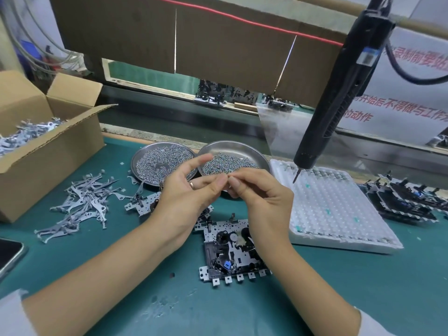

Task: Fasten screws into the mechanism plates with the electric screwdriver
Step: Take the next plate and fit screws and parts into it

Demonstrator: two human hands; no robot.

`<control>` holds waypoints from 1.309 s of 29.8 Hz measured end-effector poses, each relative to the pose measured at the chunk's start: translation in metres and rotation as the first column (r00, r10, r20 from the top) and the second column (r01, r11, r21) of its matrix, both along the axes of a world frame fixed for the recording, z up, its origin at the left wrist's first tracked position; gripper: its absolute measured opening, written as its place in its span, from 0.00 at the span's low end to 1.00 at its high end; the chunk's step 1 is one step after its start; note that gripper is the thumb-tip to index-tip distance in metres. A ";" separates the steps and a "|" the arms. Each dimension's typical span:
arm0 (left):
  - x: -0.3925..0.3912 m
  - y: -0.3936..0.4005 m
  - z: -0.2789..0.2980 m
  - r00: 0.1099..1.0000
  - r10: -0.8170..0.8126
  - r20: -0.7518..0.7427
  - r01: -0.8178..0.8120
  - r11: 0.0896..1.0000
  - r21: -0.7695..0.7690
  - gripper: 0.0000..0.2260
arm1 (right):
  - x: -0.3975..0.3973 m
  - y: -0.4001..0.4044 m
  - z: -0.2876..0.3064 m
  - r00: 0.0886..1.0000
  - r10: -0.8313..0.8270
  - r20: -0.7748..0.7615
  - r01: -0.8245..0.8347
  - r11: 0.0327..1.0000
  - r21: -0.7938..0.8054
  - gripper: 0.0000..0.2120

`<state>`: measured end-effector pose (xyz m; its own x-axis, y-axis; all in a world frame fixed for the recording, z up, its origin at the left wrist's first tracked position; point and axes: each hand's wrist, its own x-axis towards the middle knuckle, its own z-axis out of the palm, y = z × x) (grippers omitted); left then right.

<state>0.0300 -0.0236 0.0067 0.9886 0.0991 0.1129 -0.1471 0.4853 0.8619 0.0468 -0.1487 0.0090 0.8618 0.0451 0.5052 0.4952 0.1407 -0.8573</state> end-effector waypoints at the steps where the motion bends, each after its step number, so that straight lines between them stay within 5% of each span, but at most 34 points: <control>1: 0.000 0.000 0.000 1.000 0.008 0.007 -0.008 1.000 0.002 0.25 | -0.001 0.001 0.000 1.000 -0.006 0.000 0.006 1.000 0.003 0.12; 22: -0.001 0.000 -0.001 0.946 0.151 0.287 -0.247 0.908 0.338 0.20 | -0.002 0.002 0.005 0.972 0.039 -0.232 -0.042 0.999 -0.010 0.04; 24: 0.004 0.008 -0.002 0.927 0.199 0.316 -0.336 0.817 0.470 0.17 | -0.001 0.002 0.006 0.965 0.036 -0.261 -0.037 0.999 0.003 0.05; 29: 0.030 0.056 -0.006 0.839 0.372 0.397 -0.498 0.233 0.835 0.06 | 0.004 -0.002 0.006 0.956 -0.021 -0.294 0.018 1.000 -0.012 0.04; 35: 0.036 0.071 -0.013 0.824 0.449 0.346 -0.391 0.009 0.920 0.06 | 0.008 0.000 0.002 0.934 -0.001 -0.357 -0.022 0.998 -0.059 0.04; 37: 0.033 0.066 -0.007 0.812 0.435 0.390 -0.462 0.069 0.884 0.06 | 0.009 0.000 0.002 0.920 0.018 -0.390 -0.036 0.999 -0.038 0.03; 39: 0.025 0.051 0.001 0.840 0.359 0.407 -0.513 0.280 0.812 0.06 | 0.010 -0.001 0.003 0.889 0.067 -0.452 -0.064 0.998 0.023 0.03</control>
